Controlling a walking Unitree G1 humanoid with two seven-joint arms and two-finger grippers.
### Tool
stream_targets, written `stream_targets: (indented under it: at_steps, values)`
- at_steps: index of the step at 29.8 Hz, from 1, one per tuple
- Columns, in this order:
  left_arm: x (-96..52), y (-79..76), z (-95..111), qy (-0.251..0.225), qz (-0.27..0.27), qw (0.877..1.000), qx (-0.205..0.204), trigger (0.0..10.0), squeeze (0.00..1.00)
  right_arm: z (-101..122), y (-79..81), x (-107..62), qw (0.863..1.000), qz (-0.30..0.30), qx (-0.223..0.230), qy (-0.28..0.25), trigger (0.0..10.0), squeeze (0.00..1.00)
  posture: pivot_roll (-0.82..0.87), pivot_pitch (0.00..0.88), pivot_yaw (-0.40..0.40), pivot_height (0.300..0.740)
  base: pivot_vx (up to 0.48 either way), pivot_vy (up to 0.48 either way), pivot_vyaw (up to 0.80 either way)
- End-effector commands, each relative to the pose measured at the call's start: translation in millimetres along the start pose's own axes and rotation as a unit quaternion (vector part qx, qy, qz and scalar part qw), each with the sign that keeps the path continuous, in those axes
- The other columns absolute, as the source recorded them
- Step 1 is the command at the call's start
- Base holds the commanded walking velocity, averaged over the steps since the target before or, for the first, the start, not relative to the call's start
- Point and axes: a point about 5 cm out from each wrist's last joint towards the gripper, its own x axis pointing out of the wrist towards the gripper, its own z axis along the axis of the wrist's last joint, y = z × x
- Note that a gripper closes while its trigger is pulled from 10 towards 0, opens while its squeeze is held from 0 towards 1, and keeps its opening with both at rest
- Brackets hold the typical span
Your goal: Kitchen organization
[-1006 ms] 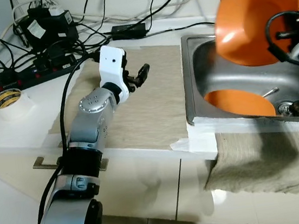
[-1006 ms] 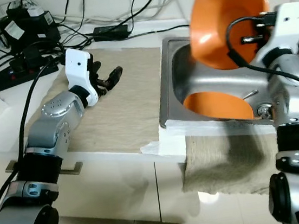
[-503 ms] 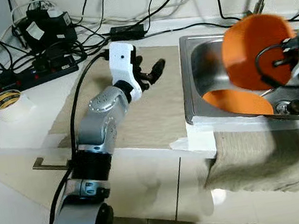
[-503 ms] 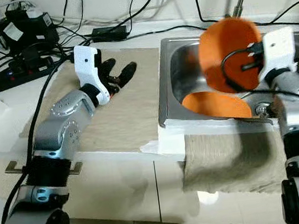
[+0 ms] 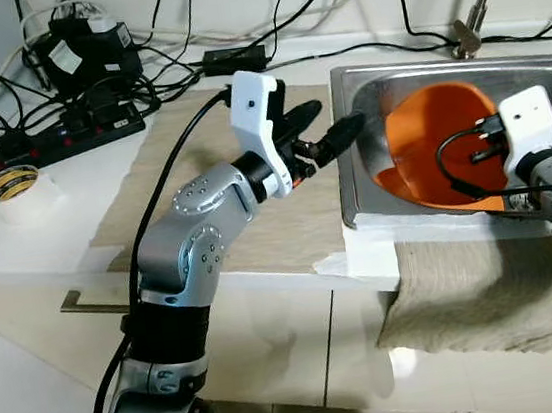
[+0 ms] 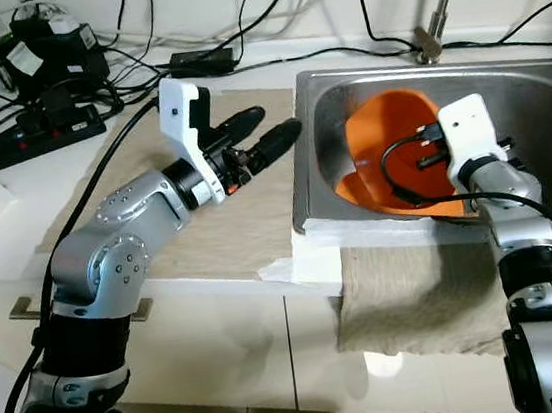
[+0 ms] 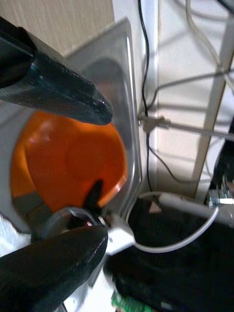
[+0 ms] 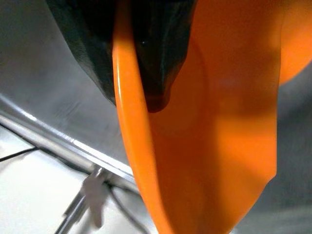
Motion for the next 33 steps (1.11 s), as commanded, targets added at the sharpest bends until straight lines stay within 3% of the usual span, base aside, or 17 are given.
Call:
stream_targets:
  at_steps: [1,11,16,18,24,29,32,33]
  values:
    - [-1.8,-3.6,2,0.003,-0.01,1.0,0.001,10.0,0.0,8,1.4,3.7,1.0,0.005,-0.012,-0.015,0.0,0.0,-0.08,0.0,0.06,0.732,0.0,0.0,0.0]
    - [-6.5,-1.9,5,0.008,0.0,1.0,0.001,10.0,0.0,-2,9.3,7.0,0.999,0.013,-0.034,0.022,0.0,0.0,-0.07,0.0,0.056,0.732,0.0,0.0,0.0]
    - [-7.1,-2.3,5,0.011,-0.001,1.0,0.001,10.0,0.0,-9,8.2,6.9,0.999,-0.004,0.0,0.042,0.0,0.0,-0.08,0.0,0.058,0.732,0.0,0.0,0.0]
    - [-7.0,-1.8,5,0.012,0.0,1.0,0.002,10.0,0.0,-15,6.8,6.1,0.997,-0.018,0.042,0.06,0.0,0.0,-0.08,0.0,0.06,0.732,0.0,0.0,0.0]
    - [-6.9,-1.7,6,0.014,0.0,1.0,0.003,10.0,0.0,-25,7.1,4.7,0.99,-0.044,0.099,0.09,0.0,0.0,-0.08,0.0,0.063,0.732,0.0,0.0,0.0]
    - [-7.0,-1.7,6,0.015,0.0,1.0,0.004,10.0,0.0,-25,7.4,6.2,0.985,-0.057,0.128,0.097,0.0,0.0,-0.08,0.0,0.063,0.732,0.0,0.0,0.0]
    - [-6.5,-1.5,6,0.015,0.0,1.0,0.006,10.0,0.0,-19,4.5,8.7,0.986,-0.075,0.114,0.093,0.0,0.0,-0.07,0.0,0.062,0.732,0.0,0.0,0.0]
    - [-6.4,-1.6,6,0.015,0.0,1.0,0.005,10.0,0.0,-17,4.0,9.6,0.986,-0.08,0.115,0.095,10.0,0.0,-0.07,0.0,0.06,0.732,0.0,0.0,0.0]
